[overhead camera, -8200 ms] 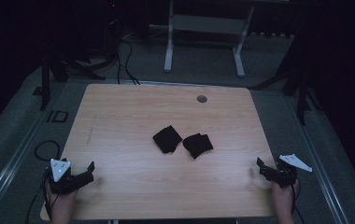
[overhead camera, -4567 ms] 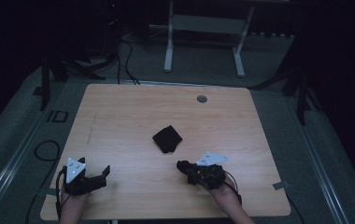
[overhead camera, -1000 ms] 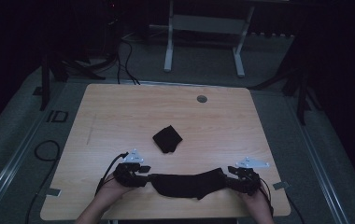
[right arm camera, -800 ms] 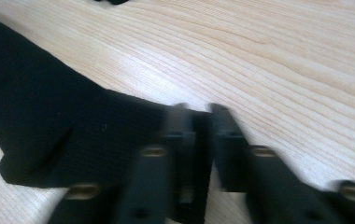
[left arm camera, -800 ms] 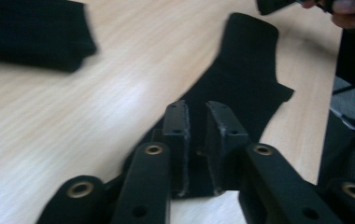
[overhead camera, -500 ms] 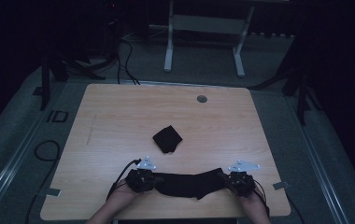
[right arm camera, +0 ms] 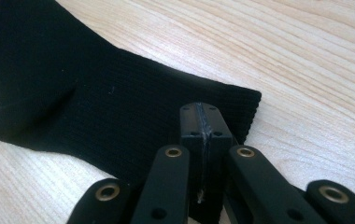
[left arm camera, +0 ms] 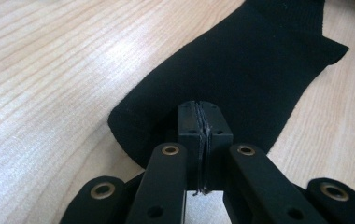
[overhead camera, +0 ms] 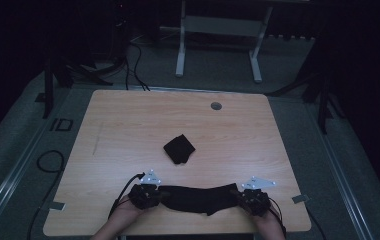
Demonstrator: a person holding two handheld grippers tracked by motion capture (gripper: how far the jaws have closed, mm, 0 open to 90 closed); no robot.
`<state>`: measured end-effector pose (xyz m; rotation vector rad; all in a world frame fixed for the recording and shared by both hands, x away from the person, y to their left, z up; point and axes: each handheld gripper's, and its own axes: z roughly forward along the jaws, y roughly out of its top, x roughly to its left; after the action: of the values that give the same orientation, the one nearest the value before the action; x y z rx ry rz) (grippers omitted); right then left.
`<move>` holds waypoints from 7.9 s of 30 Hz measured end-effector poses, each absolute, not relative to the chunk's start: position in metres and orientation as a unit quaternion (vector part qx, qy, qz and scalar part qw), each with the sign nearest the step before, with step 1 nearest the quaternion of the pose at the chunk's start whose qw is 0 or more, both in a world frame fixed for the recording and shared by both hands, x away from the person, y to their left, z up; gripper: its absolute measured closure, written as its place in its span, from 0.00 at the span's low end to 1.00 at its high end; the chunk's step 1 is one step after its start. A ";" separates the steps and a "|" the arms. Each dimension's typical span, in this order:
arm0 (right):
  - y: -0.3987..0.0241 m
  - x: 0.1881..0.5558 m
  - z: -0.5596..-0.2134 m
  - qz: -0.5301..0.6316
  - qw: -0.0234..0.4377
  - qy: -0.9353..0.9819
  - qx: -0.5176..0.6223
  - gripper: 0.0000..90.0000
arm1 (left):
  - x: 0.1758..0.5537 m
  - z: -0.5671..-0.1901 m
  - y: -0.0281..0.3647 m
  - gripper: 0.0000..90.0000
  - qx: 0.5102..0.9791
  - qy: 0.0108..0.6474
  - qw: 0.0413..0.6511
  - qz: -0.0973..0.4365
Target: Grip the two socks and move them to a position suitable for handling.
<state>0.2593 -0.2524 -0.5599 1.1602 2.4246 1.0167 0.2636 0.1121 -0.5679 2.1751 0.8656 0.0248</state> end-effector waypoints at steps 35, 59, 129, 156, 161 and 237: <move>-0.135 0.373 -0.478 0.427 0.103 0.840 0.320 0.43 | 0.256 -0.560 0.181 0.30 0.782 0.375 0.487 0.099; -0.065 0.423 -0.553 0.313 0.116 0.884 0.328 0.59 | 0.256 -0.565 0.180 0.09 0.784 0.386 0.474 0.108; -0.168 0.370 -0.552 0.305 0.143 0.867 0.366 0.79 | 0.263 -0.568 0.170 0.14 0.783 0.385 0.479 0.094; -0.153 0.308 -0.456 0.516 -0.069 0.823 0.226 0.87 | 0.290 -0.512 0.093 0.32 0.786 0.188 0.582 0.089; -0.157 0.313 -0.464 0.515 -0.078 0.820 0.238 0.87 | 0.285 -0.510 0.086 0.49 0.793 0.162 0.580 0.094; -0.237 0.354 -0.540 0.359 0.108 0.831 0.412 1.00 | 0.340 -0.557 0.118 0.99 0.845 0.344 0.392 0.121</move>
<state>0.3540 -0.2374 -0.5400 1.2112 2.4445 1.0568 0.3401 0.1183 -0.5568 2.1448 0.8746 0.3073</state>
